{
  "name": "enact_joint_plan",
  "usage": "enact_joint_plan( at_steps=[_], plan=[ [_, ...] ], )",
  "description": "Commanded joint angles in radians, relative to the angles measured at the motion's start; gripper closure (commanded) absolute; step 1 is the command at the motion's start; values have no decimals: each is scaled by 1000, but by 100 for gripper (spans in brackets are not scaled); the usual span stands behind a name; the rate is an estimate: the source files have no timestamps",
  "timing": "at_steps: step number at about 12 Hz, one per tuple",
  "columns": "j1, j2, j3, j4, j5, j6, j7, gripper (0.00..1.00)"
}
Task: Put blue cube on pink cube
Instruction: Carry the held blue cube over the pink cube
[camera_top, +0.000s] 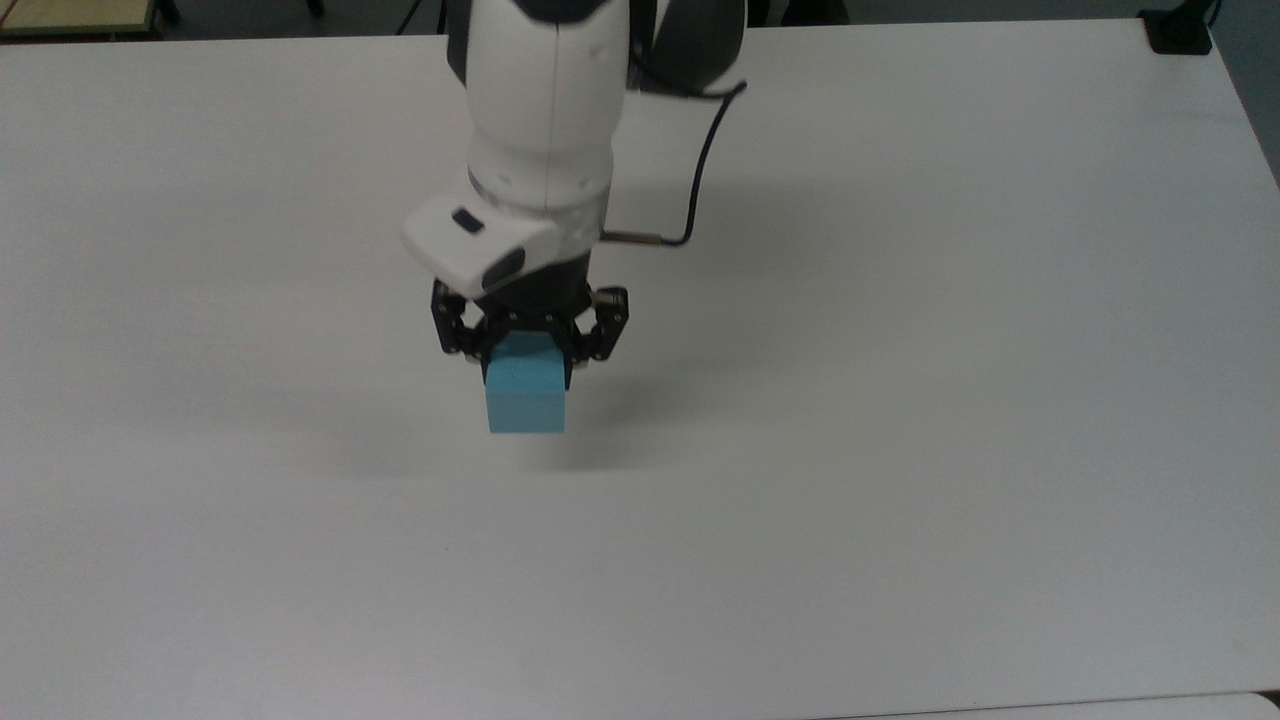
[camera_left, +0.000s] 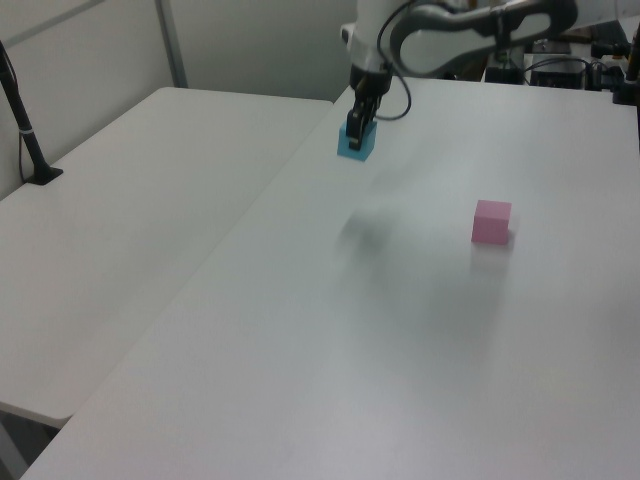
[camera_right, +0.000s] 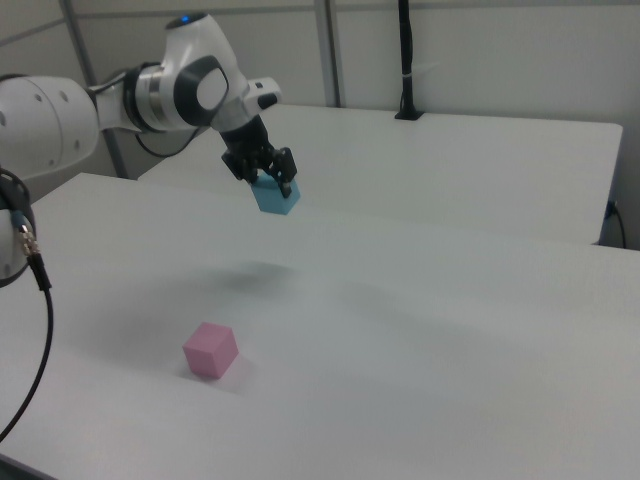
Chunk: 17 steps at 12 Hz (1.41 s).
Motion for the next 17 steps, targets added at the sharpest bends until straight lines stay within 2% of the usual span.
enact_joint_plan(
  at_steps=[1, 3, 5, 7, 8, 9, 12, 15, 17],
  plan=[
    [-12, -140, -12, -141, 19, -24, -11, 67],
    [-12, -278, -9, -282, 22, -55, -34, 66],
    [0, -443, 2, -496, 26, -90, -54, 66],
    [8, -546, 19, -658, 26, -84, -51, 65],
    [16, -579, 24, -706, 26, -80, -51, 65],
    [19, -594, 24, -726, 26, -83, -51, 65],
    [36, -665, 24, -864, 26, -68, -51, 65],
    [28, -660, 24, -928, 22, -51, -53, 65],
    [16, -631, 22, -929, 20, -5, -47, 65]
  ],
)
